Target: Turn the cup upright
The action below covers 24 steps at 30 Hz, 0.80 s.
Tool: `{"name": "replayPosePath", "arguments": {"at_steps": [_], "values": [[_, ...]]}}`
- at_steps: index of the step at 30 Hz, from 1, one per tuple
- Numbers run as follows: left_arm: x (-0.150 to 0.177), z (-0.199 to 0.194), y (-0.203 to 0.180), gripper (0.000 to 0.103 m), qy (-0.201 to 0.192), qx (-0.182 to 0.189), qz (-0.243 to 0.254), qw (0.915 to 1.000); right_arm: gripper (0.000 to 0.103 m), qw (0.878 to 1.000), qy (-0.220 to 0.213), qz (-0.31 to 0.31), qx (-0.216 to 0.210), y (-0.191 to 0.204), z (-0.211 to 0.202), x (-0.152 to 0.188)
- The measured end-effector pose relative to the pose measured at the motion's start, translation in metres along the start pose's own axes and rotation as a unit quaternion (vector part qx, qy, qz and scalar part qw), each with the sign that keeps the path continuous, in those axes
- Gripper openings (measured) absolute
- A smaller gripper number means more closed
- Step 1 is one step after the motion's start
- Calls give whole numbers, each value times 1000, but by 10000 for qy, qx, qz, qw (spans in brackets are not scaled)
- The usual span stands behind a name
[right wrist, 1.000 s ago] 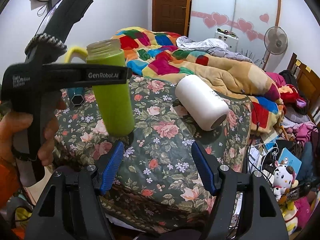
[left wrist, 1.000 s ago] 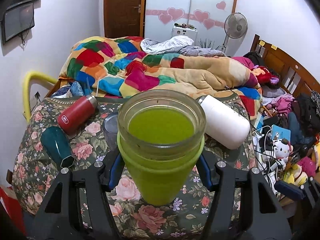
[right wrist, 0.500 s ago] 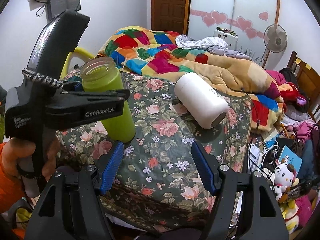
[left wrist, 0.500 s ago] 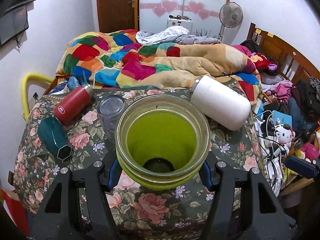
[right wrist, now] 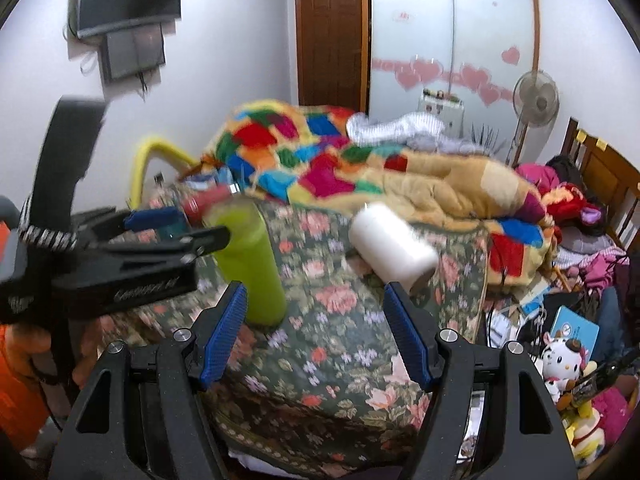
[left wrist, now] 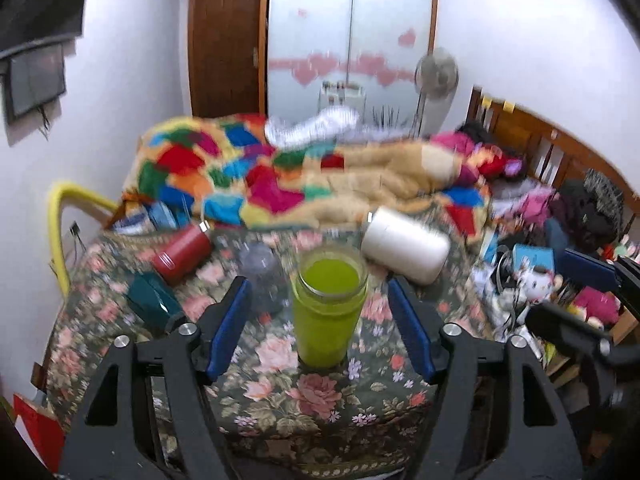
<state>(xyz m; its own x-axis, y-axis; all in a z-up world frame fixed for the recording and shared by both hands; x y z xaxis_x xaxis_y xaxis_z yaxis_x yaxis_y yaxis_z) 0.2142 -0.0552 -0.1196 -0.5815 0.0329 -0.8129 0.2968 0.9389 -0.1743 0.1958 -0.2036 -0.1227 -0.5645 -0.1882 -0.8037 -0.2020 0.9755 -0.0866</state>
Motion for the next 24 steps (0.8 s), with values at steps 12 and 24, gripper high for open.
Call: {"name": "replayPosePath", "arguments": {"at_steps": [12,24], "values": [[-25,-160,-24,87,-1958,-47,360,9800,67,9828,-1731,629,-108,11,-122,-43],[-3,-199,-32,103,-2365,-407,484,9696,90,9724,-2184,755,307,27,-145,-34]]}}
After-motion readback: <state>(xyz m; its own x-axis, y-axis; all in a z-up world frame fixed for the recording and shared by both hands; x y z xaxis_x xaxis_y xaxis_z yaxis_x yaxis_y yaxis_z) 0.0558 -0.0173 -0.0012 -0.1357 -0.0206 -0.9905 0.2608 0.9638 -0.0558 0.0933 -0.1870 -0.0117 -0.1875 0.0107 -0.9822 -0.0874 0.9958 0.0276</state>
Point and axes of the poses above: each gripper's, at about its wrist camera, not at the fingertips, and z roughly the way its jaws point, y to its left, x to its underside, the point moved 6 cm from there along z, roughly the way its jaws point, and after that the axes turned 12 degrees about x, right-handed, at the moved point
